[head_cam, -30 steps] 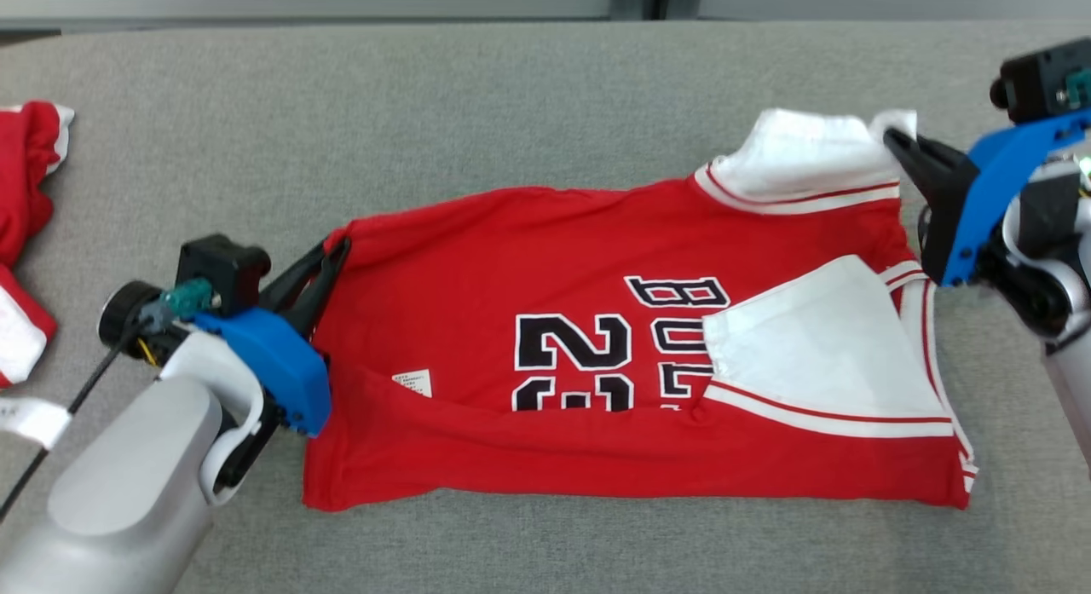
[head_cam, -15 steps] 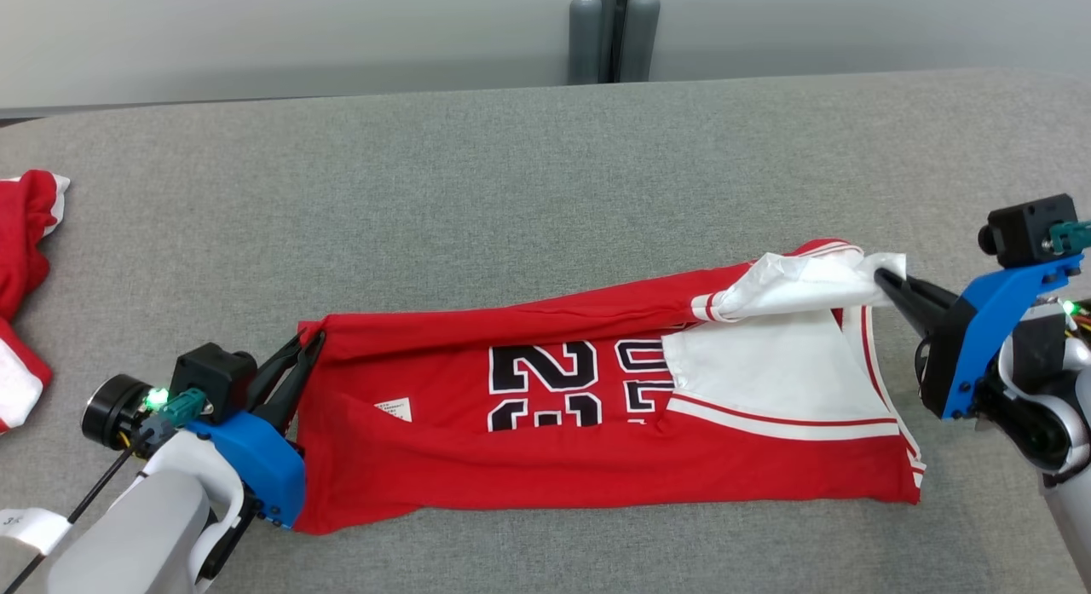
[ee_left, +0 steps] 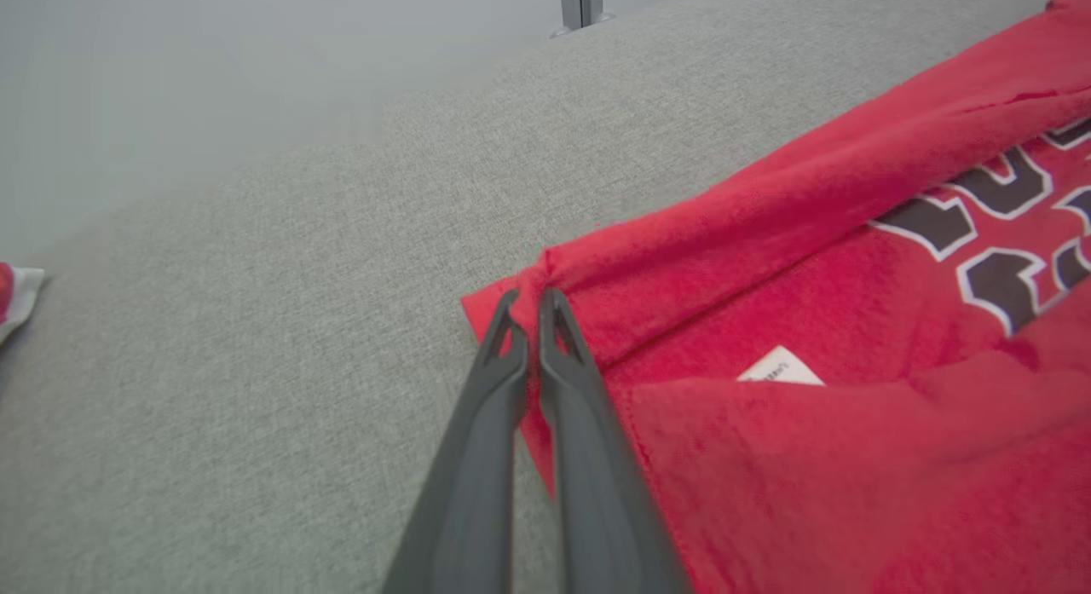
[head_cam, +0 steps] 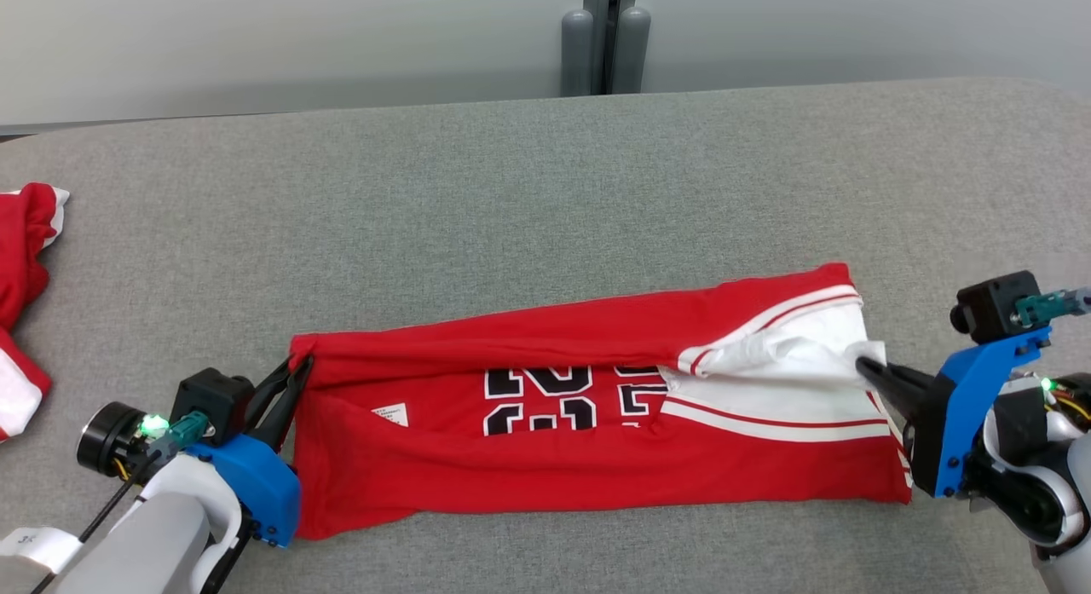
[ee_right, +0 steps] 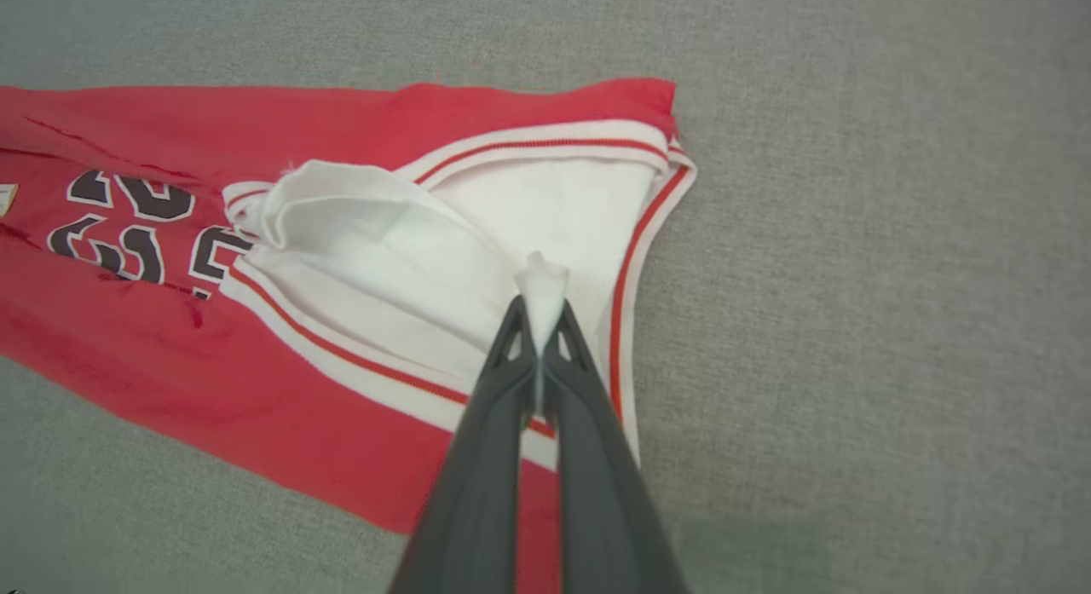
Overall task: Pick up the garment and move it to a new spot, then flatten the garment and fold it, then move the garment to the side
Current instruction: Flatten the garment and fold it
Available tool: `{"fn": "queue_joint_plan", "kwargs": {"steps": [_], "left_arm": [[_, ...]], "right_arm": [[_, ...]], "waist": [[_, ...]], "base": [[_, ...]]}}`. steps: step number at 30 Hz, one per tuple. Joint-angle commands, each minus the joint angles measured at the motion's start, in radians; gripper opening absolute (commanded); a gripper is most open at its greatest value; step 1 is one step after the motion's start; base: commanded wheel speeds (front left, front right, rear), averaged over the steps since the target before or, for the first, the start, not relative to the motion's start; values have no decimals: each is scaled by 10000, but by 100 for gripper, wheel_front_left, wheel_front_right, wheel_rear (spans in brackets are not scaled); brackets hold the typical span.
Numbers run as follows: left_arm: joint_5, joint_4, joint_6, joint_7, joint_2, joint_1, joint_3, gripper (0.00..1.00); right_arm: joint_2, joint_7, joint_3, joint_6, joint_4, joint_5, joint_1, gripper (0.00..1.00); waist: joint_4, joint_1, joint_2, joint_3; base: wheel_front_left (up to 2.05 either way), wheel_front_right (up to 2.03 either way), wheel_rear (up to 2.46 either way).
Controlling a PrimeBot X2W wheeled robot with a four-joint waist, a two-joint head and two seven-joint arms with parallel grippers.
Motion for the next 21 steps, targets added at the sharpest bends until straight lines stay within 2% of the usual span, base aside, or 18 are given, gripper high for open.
{"fn": "queue_joint_plan", "kwargs": {"steps": [1, 3, 4, 5, 7, 13, 17, 21], "left_arm": [[24, 60, 84, -89, -30, 128, 66, 5], [-43, 161, 148, -113, -116, 153, 152, 73], [-98, 193, 177, -143, -169, 171, 205, 100], [-128, 222, 228, -173, -215, 193, 258, 100], [-278, 257, 302, -183, -336, 294, 460, 100], [-843, -153, 715, -245, -758, 652, 1719, 100], [-906, -911, 1159, -244, -1088, 1184, 2900, 100], [-621, -1712, 1402, -246, -1428, 1715, 3977, 100]], "right_arm": [[54, 88, -52, 1, -88, 46, 201, 0], [76, 367, -110, 1, -255, 56, 420, 0], [78, 476, -111, 1, -374, 66, 525, 0], [88, 563, -152, 1, -496, 88, 618, 17], [126, 706, -281, 1, -697, 105, 863, 100], [313, 1065, -755, 1, -1343, -92, 1576, 100], [521, 717, -1218, 1, -1825, -490, 1946, 100], [969, 235, -1902, 1, -1895, -1188, 2111, 100]], "waist": [[-9, 1, 0, -1], [-12, 1, 0, -8], [-5, 1, 0, -16], [1, 1, 0, -22], [15, 1, 0, -42], [102, 1, 0, -161], [168, 1, 0, -334], [271, 1, 0, -584]], "base": [[0, 0, 0], [0, 0, 0], [0, 0, 0], [0, 0, 0], [0, 0, 0], [0, 0, 0], [0, 0, 0], [0, 0, 0]]}}
